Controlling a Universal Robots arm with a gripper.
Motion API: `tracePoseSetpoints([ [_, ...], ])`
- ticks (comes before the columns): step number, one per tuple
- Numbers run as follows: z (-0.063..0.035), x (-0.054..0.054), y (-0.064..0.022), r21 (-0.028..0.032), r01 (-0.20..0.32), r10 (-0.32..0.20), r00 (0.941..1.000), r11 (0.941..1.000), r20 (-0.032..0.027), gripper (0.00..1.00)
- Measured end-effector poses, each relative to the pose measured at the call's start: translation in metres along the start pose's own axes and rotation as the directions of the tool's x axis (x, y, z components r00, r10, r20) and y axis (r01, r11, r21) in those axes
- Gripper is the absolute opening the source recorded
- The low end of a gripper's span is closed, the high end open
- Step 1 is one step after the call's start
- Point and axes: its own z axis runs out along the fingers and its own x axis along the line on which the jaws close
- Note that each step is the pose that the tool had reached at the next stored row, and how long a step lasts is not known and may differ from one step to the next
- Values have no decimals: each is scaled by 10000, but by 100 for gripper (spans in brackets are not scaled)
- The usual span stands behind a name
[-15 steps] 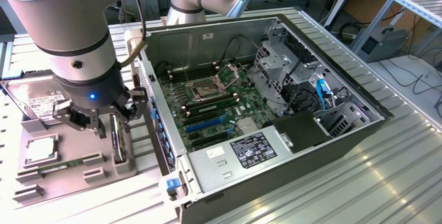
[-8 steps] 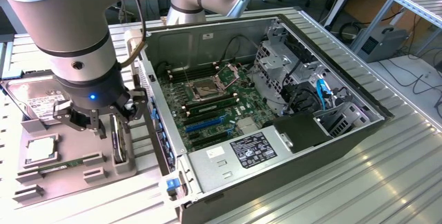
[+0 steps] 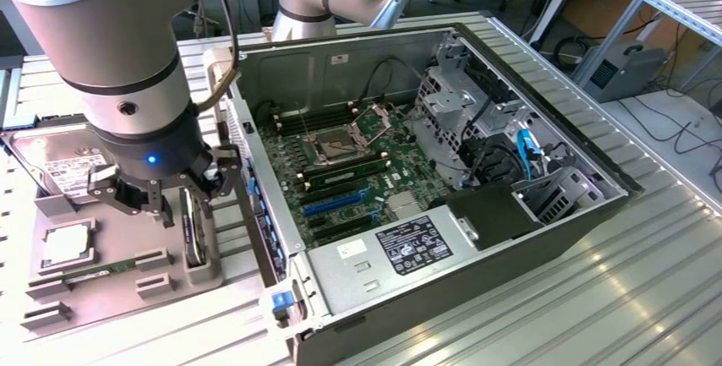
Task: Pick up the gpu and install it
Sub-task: 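Pick up the gpu and move the gpu toward the slot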
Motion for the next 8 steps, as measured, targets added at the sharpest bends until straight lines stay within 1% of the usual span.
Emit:
tracePoseSetpoints([
  [8, 25, 1, -1, 0, 0, 0, 10000, 10000, 0, 48],
])
